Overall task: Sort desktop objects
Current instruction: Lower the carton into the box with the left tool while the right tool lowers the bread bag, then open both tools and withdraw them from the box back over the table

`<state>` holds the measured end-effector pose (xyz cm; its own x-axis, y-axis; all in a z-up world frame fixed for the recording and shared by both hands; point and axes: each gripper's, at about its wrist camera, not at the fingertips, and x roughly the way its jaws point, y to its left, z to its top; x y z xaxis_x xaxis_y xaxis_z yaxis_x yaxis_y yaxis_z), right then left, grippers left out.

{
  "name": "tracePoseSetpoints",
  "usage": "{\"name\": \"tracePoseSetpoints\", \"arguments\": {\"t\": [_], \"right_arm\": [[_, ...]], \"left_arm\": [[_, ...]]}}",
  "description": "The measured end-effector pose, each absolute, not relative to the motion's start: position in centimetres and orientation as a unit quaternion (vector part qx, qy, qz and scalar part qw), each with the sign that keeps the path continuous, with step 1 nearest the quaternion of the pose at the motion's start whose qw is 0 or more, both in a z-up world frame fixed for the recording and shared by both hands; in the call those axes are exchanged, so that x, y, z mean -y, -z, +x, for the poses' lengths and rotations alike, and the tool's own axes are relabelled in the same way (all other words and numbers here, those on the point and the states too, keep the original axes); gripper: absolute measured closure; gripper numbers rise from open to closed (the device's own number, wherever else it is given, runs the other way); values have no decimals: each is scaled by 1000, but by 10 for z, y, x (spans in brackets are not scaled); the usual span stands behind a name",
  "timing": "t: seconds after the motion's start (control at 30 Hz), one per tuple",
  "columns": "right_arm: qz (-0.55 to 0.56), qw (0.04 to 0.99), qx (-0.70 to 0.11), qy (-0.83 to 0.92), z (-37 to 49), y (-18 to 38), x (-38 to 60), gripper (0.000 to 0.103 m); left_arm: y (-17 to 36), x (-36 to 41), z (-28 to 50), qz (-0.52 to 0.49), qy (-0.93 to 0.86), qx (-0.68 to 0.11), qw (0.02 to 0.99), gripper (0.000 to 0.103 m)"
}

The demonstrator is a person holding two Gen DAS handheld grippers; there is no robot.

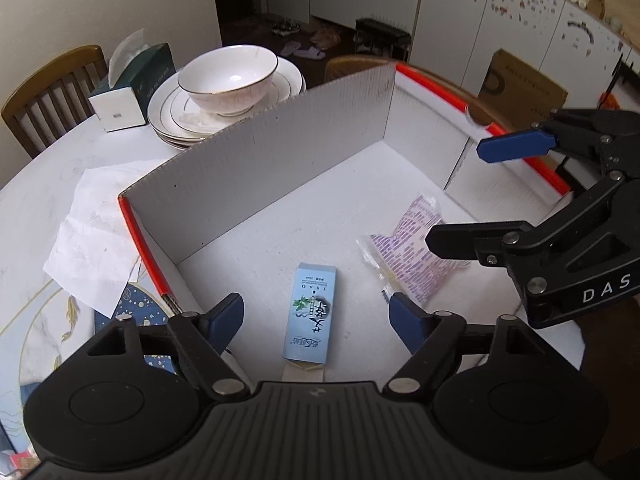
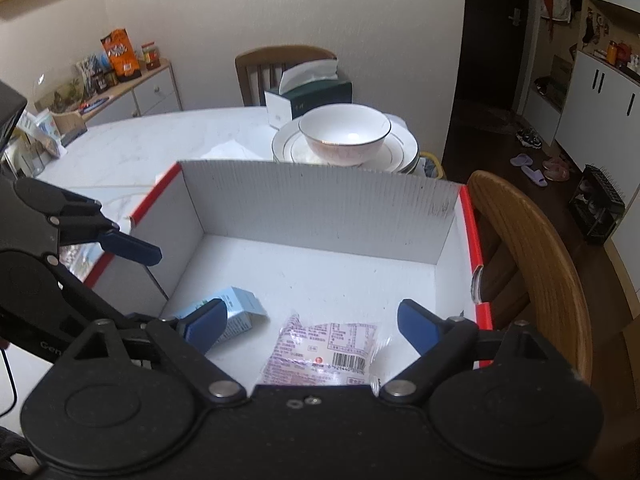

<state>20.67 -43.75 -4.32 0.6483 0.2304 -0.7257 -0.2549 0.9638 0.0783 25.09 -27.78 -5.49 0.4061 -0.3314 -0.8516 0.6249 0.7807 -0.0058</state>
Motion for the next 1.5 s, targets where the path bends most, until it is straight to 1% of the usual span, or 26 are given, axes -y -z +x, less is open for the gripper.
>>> {"name": "tracePoseSetpoints", "arguments": {"t": [0.03, 0.1, 0.17, 0.27, 0.3, 0.33, 0.37, 0.6, 0.9, 1.5], "right_arm": [[-13, 909, -395, -133, 205, 42, 437, 10], [-8, 911, -391, -131, 203, 39, 437, 9], [-4, 913, -387, -128, 201, 37, 436, 8], [8, 918, -376, -124, 195, 30, 435, 7], [12, 920, -372, -123, 193, 27, 434, 7], [15, 922, -368, -124, 191, 25, 433, 7], [17, 923, -364, -125, 189, 23, 431, 7], [28, 930, -346, -122, 181, 11, 418, 6], [36, 930, -345, -124, 172, 6, 392, 6], [28, 921, -351, -168, 154, 6, 305, 6]], "left_arm": [[53, 276, 249, 156, 290, -458, 826, 18], [50, 272, 247, 148, 291, -453, 830, 15], [46, 267, 244, 131, 293, -451, 833, 15], [38, 255, 238, 104, 294, -441, 841, 10], [36, 251, 235, 96, 297, -436, 844, 8], [33, 248, 232, 92, 298, -431, 847, 2], [30, 245, 230, 92, 294, -426, 851, 0], [13, 216, 216, 67, 286, -395, 871, 0], [0, 173, 202, 52, 259, -386, 884, 0], [-2, 70, 177, 23, 199, -364, 910, 0]]}}
